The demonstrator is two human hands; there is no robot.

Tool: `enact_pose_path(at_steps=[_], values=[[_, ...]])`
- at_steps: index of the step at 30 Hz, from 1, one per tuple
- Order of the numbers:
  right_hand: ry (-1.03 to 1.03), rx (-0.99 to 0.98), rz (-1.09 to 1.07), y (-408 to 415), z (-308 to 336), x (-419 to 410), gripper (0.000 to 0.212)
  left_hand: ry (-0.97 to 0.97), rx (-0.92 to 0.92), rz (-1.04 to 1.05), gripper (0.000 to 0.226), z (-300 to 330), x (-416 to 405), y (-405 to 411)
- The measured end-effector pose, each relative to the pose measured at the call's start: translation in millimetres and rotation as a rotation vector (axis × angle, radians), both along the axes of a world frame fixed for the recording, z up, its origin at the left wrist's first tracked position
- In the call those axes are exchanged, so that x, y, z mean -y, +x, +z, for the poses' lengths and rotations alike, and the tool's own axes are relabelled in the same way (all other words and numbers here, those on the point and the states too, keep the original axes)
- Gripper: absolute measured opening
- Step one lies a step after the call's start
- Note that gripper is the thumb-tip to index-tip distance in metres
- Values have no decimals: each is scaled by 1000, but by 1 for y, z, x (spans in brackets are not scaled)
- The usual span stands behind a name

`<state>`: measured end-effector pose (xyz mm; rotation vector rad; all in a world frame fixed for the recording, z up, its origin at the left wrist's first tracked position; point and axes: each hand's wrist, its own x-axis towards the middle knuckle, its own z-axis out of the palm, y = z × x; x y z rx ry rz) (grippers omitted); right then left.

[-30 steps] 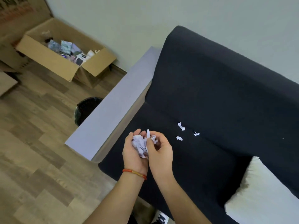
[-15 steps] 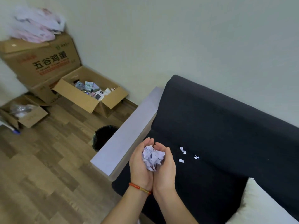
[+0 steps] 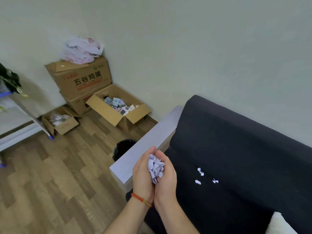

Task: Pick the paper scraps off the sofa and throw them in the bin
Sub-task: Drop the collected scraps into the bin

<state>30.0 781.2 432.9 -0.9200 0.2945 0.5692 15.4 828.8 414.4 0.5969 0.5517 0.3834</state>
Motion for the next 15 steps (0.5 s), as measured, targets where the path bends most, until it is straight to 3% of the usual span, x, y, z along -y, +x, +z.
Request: enact_pose_path(at_steps=[2, 3, 6, 10, 15], values=[[52, 16, 32, -2, 4, -5, 35, -88, 47, -14, 69, 16, -4, 0], [72, -47, 55, -3, 16, -10, 31, -168, 68, 5, 68, 23, -8, -1], [-41, 101, 115, 3, 28, -29, 28, -277, 65, 74, 35, 28, -32, -2], [-158, 238, 195, 11, 32, -70, 28, -90, -59, 134, 34, 28, -74, 7], [-265, 321, 265, 31, 23, -137, 28, -30, -125, 229, 29, 21, -138, 19]])
